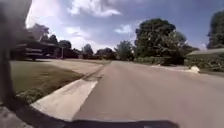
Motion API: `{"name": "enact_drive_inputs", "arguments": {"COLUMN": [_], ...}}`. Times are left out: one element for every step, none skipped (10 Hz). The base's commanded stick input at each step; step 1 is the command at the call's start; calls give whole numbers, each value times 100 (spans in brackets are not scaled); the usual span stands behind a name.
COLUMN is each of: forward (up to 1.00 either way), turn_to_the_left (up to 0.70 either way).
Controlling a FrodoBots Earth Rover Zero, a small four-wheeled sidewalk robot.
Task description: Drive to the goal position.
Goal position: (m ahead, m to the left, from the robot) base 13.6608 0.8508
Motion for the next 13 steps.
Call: {"name": "enact_drive_inputs", "arguments": {"forward": [100, 100, 100, 100, 100, 100, 100, 100, 100, 100, 100, 100, 100], "turn_to_the_left": [0, 0, 0, 0, 0, 0, 0, 0, 0, 0, 0, 0, 0]}}
